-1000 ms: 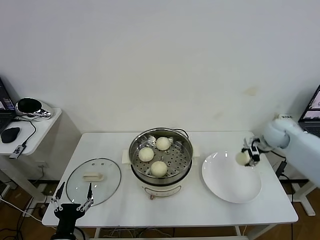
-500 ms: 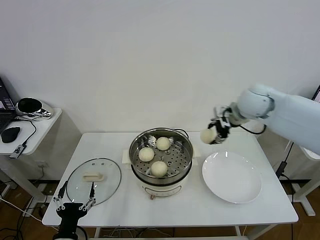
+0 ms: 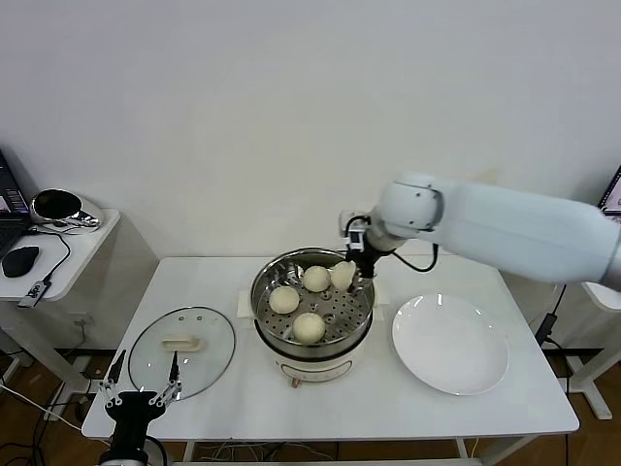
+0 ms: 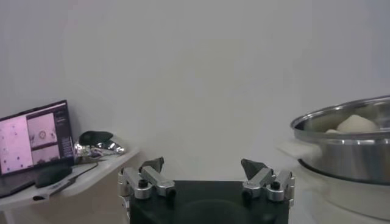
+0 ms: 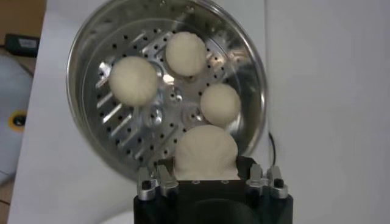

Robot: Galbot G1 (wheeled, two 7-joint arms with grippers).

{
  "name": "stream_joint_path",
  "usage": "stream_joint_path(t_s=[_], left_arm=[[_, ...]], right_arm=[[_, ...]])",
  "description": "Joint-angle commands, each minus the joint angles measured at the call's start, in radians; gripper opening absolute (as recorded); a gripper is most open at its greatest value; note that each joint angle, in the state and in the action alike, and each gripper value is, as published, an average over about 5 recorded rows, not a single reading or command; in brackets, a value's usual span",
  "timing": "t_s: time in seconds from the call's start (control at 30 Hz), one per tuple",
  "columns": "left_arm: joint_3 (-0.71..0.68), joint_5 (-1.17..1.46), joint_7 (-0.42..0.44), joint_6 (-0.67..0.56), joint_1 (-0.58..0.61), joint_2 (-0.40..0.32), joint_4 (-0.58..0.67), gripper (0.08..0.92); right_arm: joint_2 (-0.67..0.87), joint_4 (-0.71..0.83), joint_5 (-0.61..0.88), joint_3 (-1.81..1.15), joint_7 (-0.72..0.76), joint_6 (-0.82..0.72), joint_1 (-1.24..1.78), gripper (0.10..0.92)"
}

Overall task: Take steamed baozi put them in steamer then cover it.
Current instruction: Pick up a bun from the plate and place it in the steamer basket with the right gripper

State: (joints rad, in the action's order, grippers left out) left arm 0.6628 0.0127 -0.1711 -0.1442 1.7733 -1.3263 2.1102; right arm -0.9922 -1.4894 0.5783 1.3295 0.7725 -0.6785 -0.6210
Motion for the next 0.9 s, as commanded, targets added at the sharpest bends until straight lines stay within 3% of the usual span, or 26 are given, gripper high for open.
stream_joint_path(t_s=[0.03, 0.7, 0.9], left_arm=[[-0.001, 0.0, 0.0, -0.001, -0.001, -0.001, -0.003, 0.823], [-0.002, -0.003, 0.0, -0.003, -0.003, -0.005, -0.011, 0.823], [0.0, -0.002, 0.0, -0.002, -0.004, -0.003, -0.011, 0.823]], right_arm=[[-0.108, 0.07, 0.035, 0.027, -0.052, -0.049, 0.078, 0.636], [-0.094, 0.14, -0.071, -0.01, -0.028, -0.048, 0.172, 0.636], [-0.06, 0.108, -0.079, -0.033, -0.014, -0.047, 0.135, 0.752]])
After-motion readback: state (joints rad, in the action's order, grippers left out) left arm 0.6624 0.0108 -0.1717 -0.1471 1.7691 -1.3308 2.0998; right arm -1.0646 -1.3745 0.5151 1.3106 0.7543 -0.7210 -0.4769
